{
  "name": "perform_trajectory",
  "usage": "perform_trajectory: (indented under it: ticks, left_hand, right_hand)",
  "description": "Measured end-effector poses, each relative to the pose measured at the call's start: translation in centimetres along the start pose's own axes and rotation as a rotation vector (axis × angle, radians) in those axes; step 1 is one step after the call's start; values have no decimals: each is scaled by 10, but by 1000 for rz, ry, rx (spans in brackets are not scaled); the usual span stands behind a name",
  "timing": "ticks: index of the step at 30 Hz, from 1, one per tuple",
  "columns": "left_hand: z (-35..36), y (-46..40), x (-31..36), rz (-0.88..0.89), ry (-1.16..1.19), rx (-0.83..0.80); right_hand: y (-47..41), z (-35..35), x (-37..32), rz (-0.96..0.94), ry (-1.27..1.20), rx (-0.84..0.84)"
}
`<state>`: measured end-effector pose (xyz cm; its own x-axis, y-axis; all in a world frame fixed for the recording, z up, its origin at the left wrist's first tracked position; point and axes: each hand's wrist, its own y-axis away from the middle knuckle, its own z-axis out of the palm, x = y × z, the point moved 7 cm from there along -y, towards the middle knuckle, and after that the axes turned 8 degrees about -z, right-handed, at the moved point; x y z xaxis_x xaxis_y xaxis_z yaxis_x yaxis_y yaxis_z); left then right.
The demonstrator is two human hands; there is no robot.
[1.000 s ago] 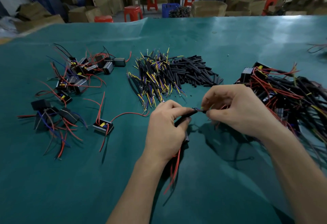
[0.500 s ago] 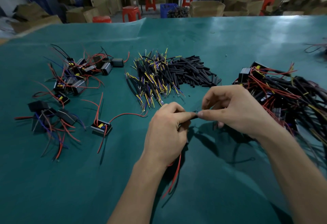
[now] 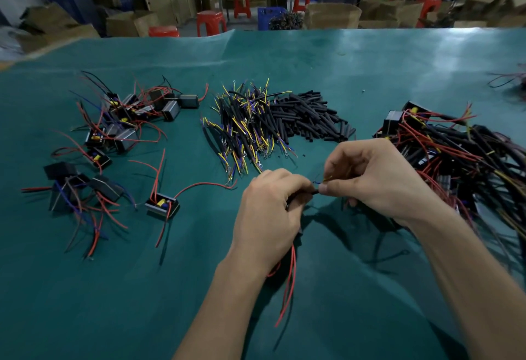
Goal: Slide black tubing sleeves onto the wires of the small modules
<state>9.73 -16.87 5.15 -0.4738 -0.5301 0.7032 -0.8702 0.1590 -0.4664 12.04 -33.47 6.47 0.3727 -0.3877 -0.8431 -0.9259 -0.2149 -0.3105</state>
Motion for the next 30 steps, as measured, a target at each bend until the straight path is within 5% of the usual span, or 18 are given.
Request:
perform_trajectory:
  ticks: [16, 25, 30]
  left_hand:
    - [-7, 1, -2, -21, -30, 126]
    - [-5, 2, 4, 19, -11, 139]
    - [-13, -1, -5, -107, 162, 123]
  right_hand:
    - [0, 17, 7, 71, -235, 218]
    - [2, 13, -1, 64, -311, 41]
    - [1, 13, -1, 40, -302, -15]
